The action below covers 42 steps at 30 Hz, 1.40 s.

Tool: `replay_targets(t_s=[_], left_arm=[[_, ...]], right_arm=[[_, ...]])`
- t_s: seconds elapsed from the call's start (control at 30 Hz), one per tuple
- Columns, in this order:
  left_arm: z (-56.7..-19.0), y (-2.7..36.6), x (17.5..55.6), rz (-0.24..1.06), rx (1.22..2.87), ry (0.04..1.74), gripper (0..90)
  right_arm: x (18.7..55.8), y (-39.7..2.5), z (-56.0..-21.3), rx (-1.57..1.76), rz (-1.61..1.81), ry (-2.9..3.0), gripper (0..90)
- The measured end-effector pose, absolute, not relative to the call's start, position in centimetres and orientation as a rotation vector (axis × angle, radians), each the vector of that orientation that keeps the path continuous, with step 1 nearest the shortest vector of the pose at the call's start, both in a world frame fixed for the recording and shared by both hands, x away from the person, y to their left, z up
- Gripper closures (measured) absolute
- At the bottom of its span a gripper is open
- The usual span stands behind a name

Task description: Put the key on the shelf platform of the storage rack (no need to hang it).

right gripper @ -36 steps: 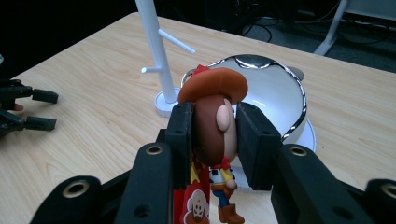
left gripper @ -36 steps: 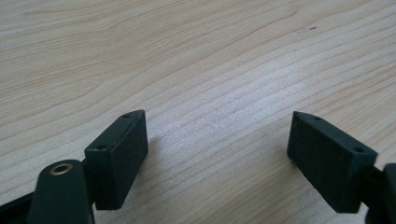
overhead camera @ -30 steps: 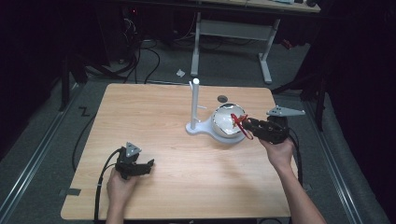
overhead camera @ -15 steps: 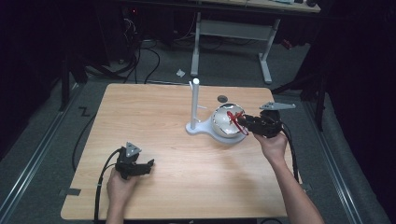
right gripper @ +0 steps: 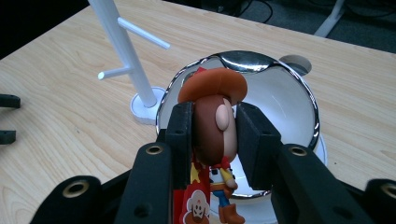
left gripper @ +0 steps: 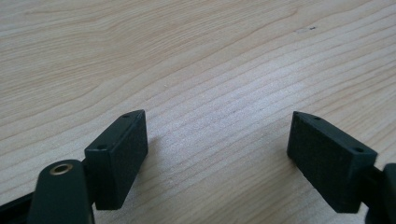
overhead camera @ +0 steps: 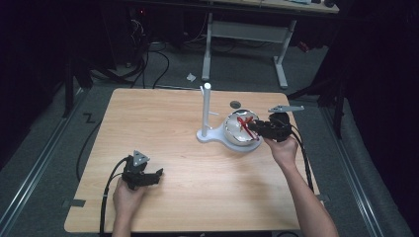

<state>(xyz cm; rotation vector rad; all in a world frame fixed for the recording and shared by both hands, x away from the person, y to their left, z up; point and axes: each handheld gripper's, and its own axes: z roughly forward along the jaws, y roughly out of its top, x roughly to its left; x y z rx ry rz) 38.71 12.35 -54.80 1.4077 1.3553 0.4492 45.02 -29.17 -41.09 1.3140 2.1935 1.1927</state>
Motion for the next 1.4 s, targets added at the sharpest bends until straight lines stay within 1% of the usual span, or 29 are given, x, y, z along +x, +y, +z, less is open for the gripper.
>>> replay_targets(t_s=[0.7,1.4], left_arm=[[-54.8,12.4,38.7,0.449,1.408,1.355,20.5],[-54.8,12.4,38.7,0.449,1.408,1.355,20.5]], right_arm=[[47.7,-28.2,-42.9,1.375,1.158,2.204,68.0],[49.0,-27.9,-44.8,1.429,1.087,2.199,67.5]])
